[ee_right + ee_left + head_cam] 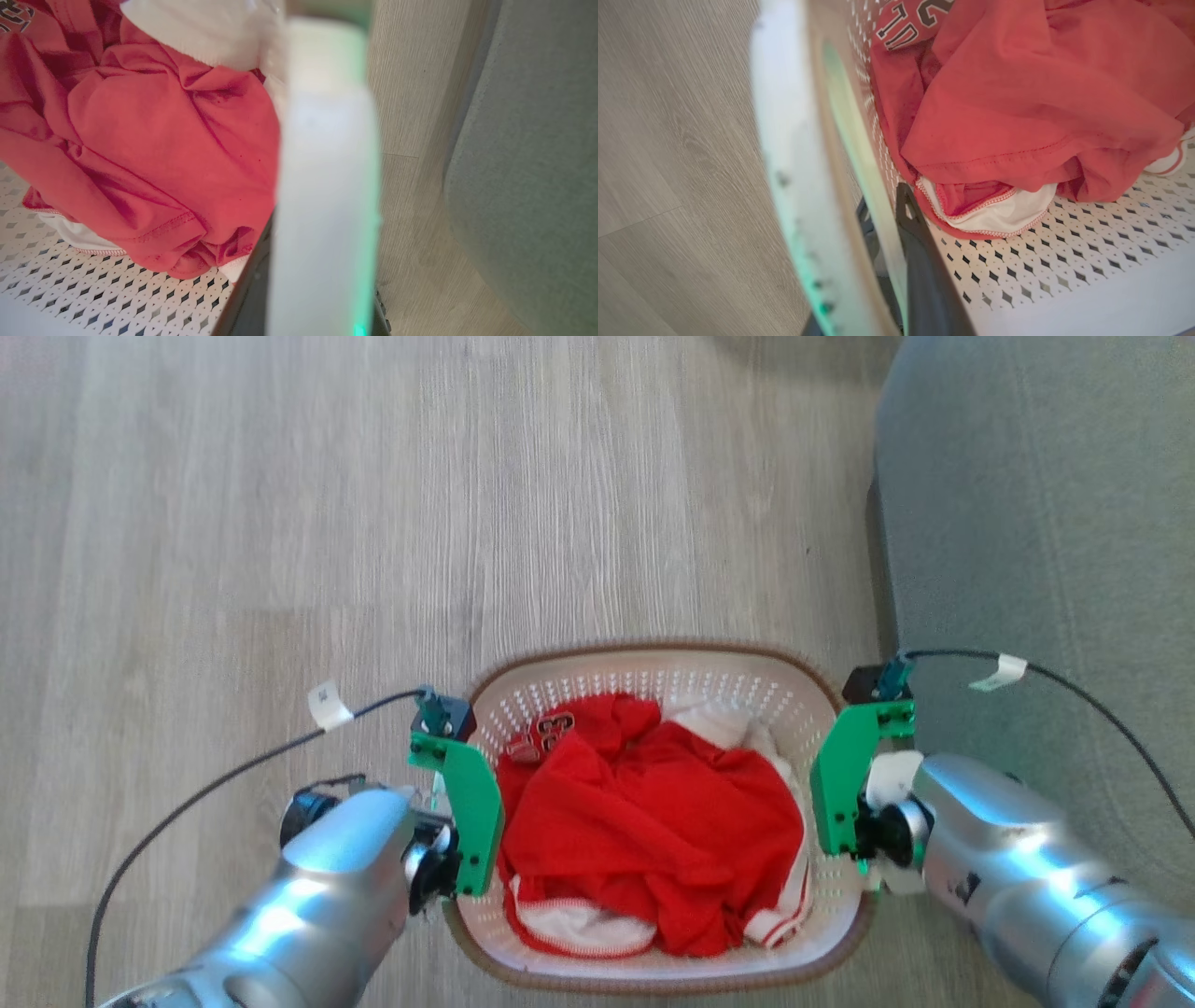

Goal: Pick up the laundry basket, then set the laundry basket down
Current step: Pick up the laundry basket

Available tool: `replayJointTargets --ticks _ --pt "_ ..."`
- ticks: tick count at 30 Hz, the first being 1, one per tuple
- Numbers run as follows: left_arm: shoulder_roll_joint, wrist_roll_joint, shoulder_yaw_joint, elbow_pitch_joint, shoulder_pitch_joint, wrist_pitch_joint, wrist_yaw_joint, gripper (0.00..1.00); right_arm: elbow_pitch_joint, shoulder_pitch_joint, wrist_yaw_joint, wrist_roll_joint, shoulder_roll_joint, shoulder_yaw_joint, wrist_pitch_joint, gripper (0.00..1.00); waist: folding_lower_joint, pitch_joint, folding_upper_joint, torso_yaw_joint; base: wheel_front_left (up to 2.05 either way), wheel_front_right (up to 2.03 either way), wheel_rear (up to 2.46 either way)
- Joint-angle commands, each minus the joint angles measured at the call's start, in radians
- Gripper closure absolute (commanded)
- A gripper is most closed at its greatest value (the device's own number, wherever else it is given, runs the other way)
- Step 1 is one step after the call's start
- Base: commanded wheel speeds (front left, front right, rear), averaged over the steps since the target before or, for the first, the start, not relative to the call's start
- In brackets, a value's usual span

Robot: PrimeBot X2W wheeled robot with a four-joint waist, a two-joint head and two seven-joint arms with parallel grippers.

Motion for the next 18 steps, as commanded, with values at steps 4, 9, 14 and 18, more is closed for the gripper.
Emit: replayJointTargets --ticks 4,9,14,18 --pt "0.004 0.019 -0.004 -0.008 0.006 0.030 -0.030 1.00 -0.013 0.037 0.007 -0.001 0.030 0.033 0.016 1.00 0.0001 -0.092 -0.0001 0.002 0.00 0.00 0.00" --pt "0.004 0.014 -0.005 -0.014 0.036 0.064 -0.032 1.00 -0.008 0.067 0.007 0.017 0.044 0.041 0.041 1.00 0.0001 -0.162 -0.0001 0.007 0.00 0.00 0.00" --pt "0.004 0.011 -0.005 -0.027 0.064 0.086 -0.032 1.00 -0.004 0.083 0.007 0.021 0.054 0.049 0.057 1.00 0.0001 -0.210 -0.0001 0.011 0.00 0.00 0.00" --pt "0.012 0.017 -0.005 -0.037 0.077 0.102 -0.033 1.00 0.000 0.089 0.007 0.027 0.063 0.054 0.065 1.00 0.0001 -0.238 -0.0001 0.015 0.00 0.00 0.00"
